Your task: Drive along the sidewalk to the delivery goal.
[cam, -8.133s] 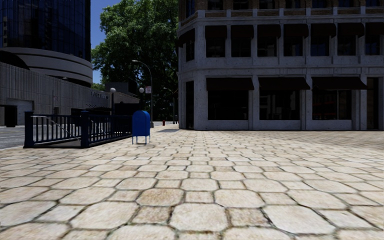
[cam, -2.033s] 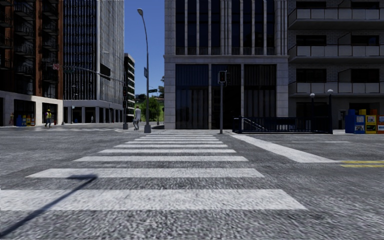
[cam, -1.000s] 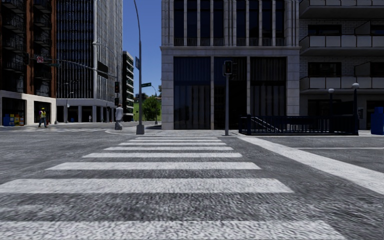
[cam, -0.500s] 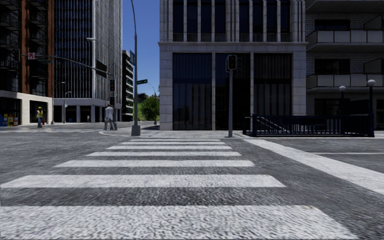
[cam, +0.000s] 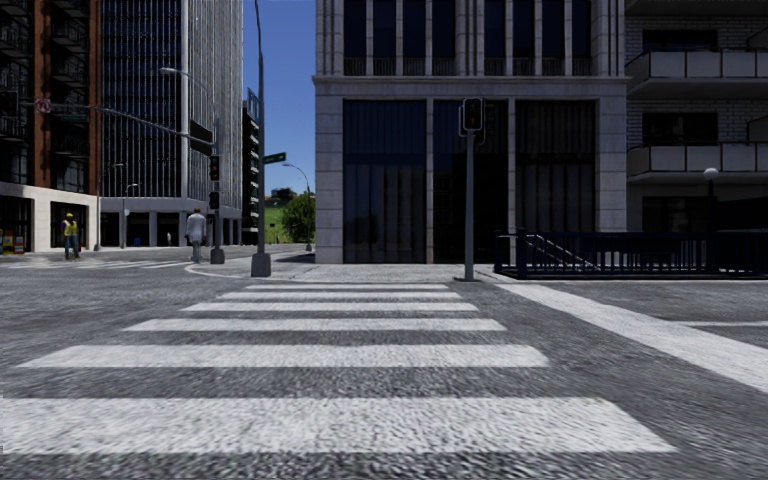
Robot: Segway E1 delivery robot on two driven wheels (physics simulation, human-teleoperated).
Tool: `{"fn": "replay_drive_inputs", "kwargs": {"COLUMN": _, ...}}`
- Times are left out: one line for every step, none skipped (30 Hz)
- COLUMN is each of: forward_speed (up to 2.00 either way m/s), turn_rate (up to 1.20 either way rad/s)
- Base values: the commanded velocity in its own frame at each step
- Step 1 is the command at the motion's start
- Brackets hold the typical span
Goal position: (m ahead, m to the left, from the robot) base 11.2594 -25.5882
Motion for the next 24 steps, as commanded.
{"fn": "replay_drive_inputs", "kwargs": {"forward_speed": 1.63, "turn_rate": 0.00}}
{"fn": "replay_drive_inputs", "kwargs": {"forward_speed": 1.63, "turn_rate": 0.00}}
{"fn": "replay_drive_inputs", "kwargs": {"forward_speed": 1.62, "turn_rate": 0.00}}
{"fn": "replay_drive_inputs", "kwargs": {"forward_speed": 1.62, "turn_rate": 0.00}}
{"fn": "replay_drive_inputs", "kwargs": {"forward_speed": 1.62, "turn_rate": 0.00}}
{"fn": "replay_drive_inputs", "kwargs": {"forward_speed": 1.62, "turn_rate": 0.00}}
{"fn": "replay_drive_inputs", "kwargs": {"forward_speed": 1.62, "turn_rate": 0.00}}
{"fn": "replay_drive_inputs", "kwargs": {"forward_speed": 1.62, "turn_rate": 0.00}}
{"fn": "replay_drive_inputs", "kwargs": {"forward_speed": 1.62, "turn_rate": 0.00}}
{"fn": "replay_drive_inputs", "kwargs": {"forward_speed": 1.62, "turn_rate": 0.00}}
{"fn": "replay_drive_inputs", "kwargs": {"forward_speed": 1.62, "turn_rate": 0.00}}
{"fn": "replay_drive_inputs", "kwargs": {"forward_speed": 1.62, "turn_rate": 0.00}}
{"fn": "replay_drive_inputs", "kwargs": {"forward_speed": 1.62, "turn_rate": 0.00}}
{"fn": "replay_drive_inputs", "kwargs": {"forward_speed": 1.62, "turn_rate": 0.00}}
{"fn": "replay_drive_inputs", "kwargs": {"forward_speed": 1.62, "turn_rate": 0.00}}
{"fn": "replay_drive_inputs", "kwargs": {"forward_speed": 1.62, "turn_rate": 0.00}}
{"fn": "replay_drive_inputs", "kwargs": {"forward_speed": 1.62, "turn_rate": 0.00}}
{"fn": "replay_drive_inputs", "kwargs": {"forward_speed": 1.62, "turn_rate": 0.00}}
{"fn": "replay_drive_inputs", "kwargs": {"forward_speed": 1.62, "turn_rate": 0.00}}
{"fn": "replay_drive_inputs", "kwargs": {"forward_speed": 1.62, "turn_rate": 0.00}}
{"fn": "replay_drive_inputs", "kwargs": {"forward_speed": 1.62, "turn_rate": 0.00}}
{"fn": "replay_drive_inputs", "kwargs": {"forward_speed": 1.62, "turn_rate": 0.00}}
{"fn": "replay_drive_inputs", "kwargs": {"forward_speed": 1.61, "turn_rate": 0.00}}
{"fn": "replay_drive_inputs", "kwargs": {"forward_speed": 1.61, "turn_rate": 0.00}}
